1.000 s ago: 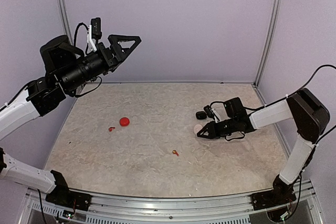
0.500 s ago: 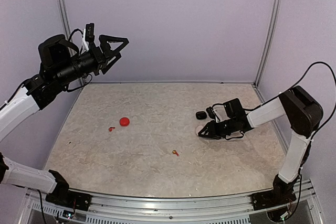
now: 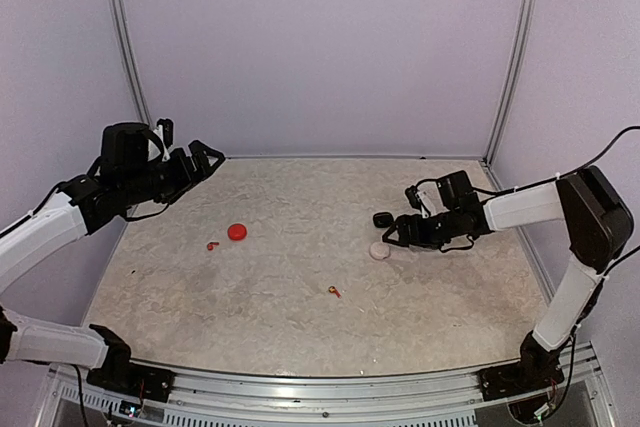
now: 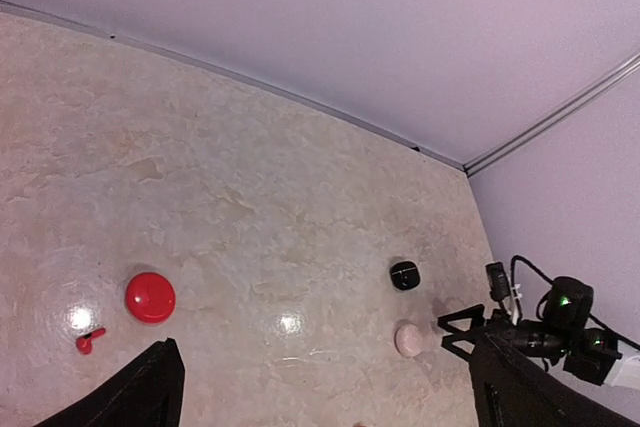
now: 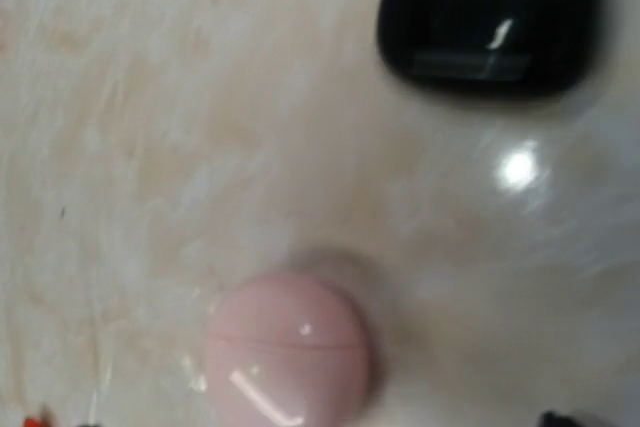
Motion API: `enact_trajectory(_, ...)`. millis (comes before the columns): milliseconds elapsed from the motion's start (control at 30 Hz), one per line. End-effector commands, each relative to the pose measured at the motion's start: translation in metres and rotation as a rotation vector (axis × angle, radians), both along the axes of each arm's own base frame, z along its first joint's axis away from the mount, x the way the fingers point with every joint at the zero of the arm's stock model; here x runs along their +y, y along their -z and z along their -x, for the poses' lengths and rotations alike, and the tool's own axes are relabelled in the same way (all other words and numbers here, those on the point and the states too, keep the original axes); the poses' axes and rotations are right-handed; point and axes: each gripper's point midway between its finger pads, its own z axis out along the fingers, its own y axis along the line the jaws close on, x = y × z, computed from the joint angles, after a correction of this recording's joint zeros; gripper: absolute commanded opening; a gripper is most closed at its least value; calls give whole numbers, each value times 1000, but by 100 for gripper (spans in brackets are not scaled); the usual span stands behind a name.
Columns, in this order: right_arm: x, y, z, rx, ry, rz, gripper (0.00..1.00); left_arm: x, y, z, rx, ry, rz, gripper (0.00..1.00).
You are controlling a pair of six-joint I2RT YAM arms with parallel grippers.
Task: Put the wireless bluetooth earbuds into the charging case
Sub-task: Close the charging case with the earbuds, then pick up the charging case from the center of the board.
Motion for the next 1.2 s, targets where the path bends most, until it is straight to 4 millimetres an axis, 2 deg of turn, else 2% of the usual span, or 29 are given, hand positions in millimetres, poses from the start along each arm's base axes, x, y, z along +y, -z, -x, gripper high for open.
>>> enact_trajectory(0, -32, -53, -25, -204, 32, 184, 99, 30, 36, -5, 37, -124, -182, 99)
enact_trajectory(133, -51, -110, -32, -406, 60, 270, 100, 36, 68, -13, 88, -146, -290, 99)
enact_trajectory(267, -64, -166, -26, -596, 108, 272, 100, 29, 91, -23, 122, -99, -375, 99)
enact_trajectory(333, -72, -184, -19, -658, 150, 254, 99, 24, 100, -28, 130, -74, -402, 99)
enact_trajectory(433, -65, -204, -1, -732, 98, 172, 100, 11, 115, -37, 151, -33, -414, 99)
enact_trajectory(567, -49, -215, 13, -729, 22, 74, 100, -1, 140, -50, 210, -15, -487, 98)
enact_trajectory(600, -45, -213, 16, -715, 3, 51, 100, -4, 151, -52, 231, -5, -528, 97)
enact_trajectory(700, -37, -209, 20, -693, -44, 12, 100, -17, 161, -60, 228, 36, -613, 96)
enact_trajectory(800, -37, -206, 22, -694, -46, 11, 99, -27, 174, -66, 240, 109, -656, 93)
enact_trajectory(933, -32, -214, 31, -748, -79, -37, 99, -17, 187, -78, 273, 136, -720, 90)
enact_trajectory(1067, -25, -210, 38, -754, -132, -64, 100, -3, 206, -82, 333, 151, -754, 87)
enact_trajectory(1167, -11, -206, 49, -747, -247, -109, 100, -4, 216, -82, 358, 193, -744, 86)
